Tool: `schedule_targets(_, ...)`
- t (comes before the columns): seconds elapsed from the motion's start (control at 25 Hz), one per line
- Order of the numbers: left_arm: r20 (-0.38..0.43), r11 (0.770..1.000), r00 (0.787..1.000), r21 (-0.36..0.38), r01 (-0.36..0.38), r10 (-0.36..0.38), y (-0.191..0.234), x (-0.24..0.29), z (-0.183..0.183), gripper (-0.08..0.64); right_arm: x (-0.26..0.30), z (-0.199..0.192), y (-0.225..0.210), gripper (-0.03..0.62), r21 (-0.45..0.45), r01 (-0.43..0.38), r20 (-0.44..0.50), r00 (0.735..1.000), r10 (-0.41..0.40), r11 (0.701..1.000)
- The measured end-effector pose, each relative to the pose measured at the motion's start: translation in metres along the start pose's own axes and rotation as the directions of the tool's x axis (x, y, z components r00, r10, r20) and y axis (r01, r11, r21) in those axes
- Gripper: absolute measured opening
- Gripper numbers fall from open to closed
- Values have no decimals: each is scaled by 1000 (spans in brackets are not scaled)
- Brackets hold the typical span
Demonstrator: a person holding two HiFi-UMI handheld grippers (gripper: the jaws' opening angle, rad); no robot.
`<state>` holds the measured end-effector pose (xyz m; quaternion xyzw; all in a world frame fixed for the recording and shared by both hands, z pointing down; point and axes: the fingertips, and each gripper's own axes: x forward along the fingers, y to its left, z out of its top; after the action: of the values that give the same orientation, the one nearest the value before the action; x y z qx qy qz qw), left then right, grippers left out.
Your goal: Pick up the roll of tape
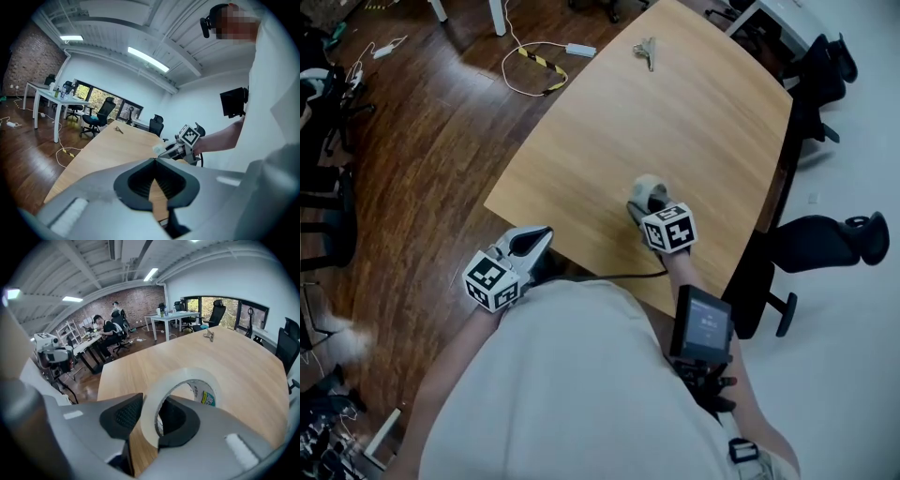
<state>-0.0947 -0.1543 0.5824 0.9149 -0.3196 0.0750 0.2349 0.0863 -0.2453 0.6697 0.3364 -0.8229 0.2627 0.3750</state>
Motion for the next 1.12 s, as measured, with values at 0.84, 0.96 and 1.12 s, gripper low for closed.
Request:
schedule_targets(0.84, 23, 994, 997, 89, 71, -73, 10, 19, 48, 5, -104, 99, 81, 114, 97, -380, 652, 723, 230, 920)
schedule_targets(0.96, 14, 990, 995, 106, 98, -100, 5, 25, 52, 5, -111, 100, 85, 113, 96, -393, 679, 697, 228, 914)
schedule_targets(1.12, -4, 983, 991, 124, 135, -135, -1, 31, 50, 5, -113, 92, 86, 114, 115, -403, 695, 686, 216, 908)
